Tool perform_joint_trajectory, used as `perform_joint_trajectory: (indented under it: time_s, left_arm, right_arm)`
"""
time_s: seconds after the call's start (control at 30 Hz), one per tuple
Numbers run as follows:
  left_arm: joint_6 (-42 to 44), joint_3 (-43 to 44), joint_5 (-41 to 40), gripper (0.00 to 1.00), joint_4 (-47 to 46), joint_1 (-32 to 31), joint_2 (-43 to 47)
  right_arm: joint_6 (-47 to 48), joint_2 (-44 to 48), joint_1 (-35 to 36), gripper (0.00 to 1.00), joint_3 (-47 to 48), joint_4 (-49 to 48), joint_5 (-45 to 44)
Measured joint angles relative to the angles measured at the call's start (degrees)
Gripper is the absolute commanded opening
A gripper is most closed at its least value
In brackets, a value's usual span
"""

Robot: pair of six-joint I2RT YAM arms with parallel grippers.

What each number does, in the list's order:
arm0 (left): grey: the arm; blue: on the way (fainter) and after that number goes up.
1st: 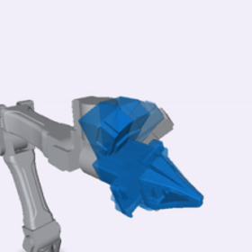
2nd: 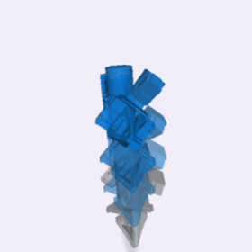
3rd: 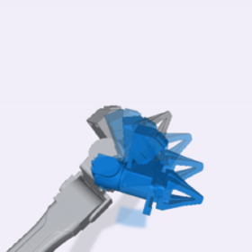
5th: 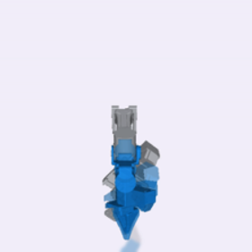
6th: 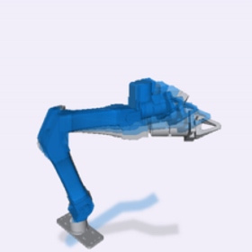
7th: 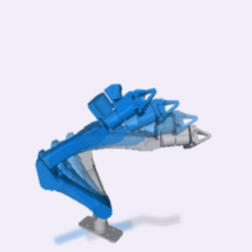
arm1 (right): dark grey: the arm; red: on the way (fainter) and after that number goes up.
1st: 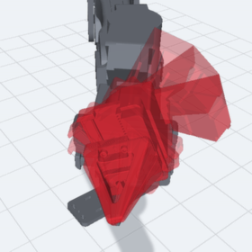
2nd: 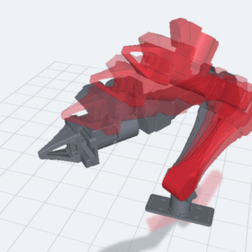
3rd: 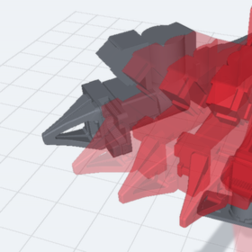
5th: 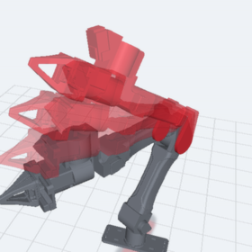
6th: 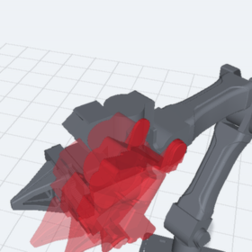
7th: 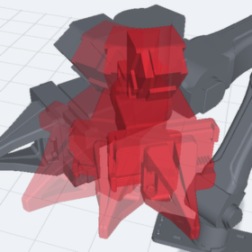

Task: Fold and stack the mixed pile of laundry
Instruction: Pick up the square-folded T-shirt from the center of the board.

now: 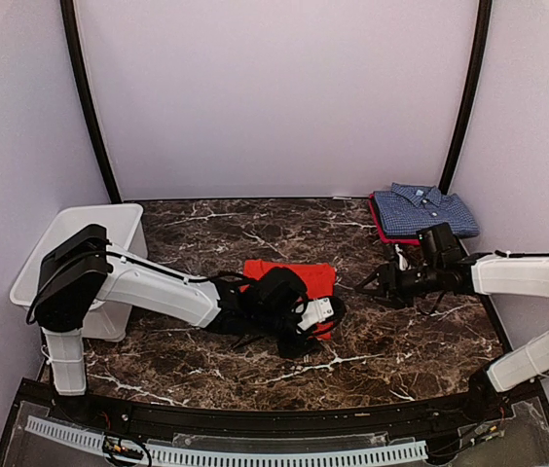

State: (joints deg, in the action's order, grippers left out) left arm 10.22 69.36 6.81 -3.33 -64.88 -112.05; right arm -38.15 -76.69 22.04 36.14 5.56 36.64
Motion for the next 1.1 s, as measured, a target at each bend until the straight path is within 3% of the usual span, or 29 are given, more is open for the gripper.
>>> perform_joint_trajectory:
  time_s: [0.4,0.67,0.97,1.1]
  left_arm:
    - [11.7,3.2,-1.9,0.35,-4.4,0.1,-6.8]
    - [12.8,6.3,-1.9,0.01,-6.2,0.1,-11.0]
    - [8.5,6.3,-1.3,0.0,-9.9,0.9,-10.6]
    - [7.0,5.6,-0.2,0.0,-12.4,1.9,-8.8]
  right_arm:
    - [-1.6,0.0,-0.5,0.52,-2.9,-4.3,2.2]
    - [-2.6,-0.4,-0.7,0.55,-5.0,-6.9,2.9]
    - [-7.6,-6.8,-0.7,0.59,-6.2,-14.5,6.0]
    - [-9.8,-9.9,-0.7,0.66,-6.1,-18.6,7.3]
